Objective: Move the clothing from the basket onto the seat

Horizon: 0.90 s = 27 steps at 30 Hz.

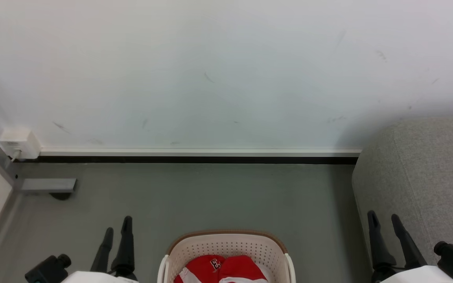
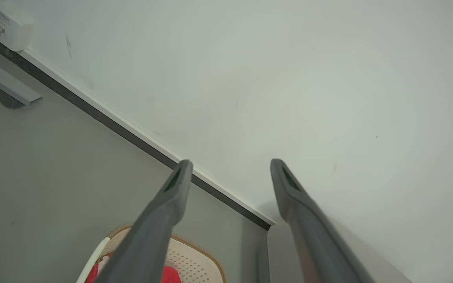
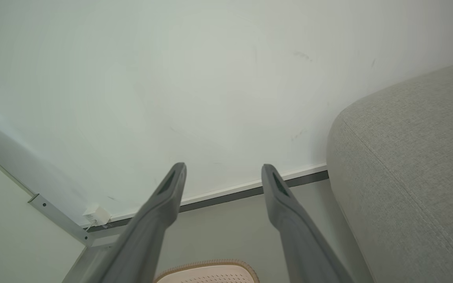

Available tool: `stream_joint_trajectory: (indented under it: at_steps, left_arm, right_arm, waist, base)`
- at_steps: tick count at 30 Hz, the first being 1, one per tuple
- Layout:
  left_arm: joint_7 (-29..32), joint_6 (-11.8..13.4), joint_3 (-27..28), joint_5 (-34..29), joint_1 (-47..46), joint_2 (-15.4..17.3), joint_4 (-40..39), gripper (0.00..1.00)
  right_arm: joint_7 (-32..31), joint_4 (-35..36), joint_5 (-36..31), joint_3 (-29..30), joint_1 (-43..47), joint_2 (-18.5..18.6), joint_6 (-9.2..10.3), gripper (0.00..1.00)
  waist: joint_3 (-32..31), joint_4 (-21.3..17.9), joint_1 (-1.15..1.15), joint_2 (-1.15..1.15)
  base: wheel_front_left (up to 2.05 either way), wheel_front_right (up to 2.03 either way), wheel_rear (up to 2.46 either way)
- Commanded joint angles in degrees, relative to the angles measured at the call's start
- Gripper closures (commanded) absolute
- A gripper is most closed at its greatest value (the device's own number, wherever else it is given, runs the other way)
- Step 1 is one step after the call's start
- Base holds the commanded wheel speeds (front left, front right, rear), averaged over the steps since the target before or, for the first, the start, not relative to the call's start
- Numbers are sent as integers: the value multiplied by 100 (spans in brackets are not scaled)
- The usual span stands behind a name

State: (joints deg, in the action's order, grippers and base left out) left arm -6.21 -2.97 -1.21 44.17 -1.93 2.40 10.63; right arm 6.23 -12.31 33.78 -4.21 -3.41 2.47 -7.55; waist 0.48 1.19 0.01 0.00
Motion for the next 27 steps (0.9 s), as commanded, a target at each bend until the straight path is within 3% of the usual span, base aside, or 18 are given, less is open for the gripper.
stream_joint_trajectory:
  at_steps: [1, 27]
  left_arm:
    - [-81, 9, -3, -243, 4, 43, -96, 0]
    - [-471, 75, 172, -1916, 207, 55, -100, 0]
  right_arm:
    - [75, 42, -232, -36, -28, 56, 6, 0]
    - [468, -134, -1451, -67, 94, 59, 8, 0]
  waist:
    - [5, 4, 0, 0]
    - [8, 21, 0, 0]
  base:
    - [0, 0, 0]
    - [0, 0, 0]
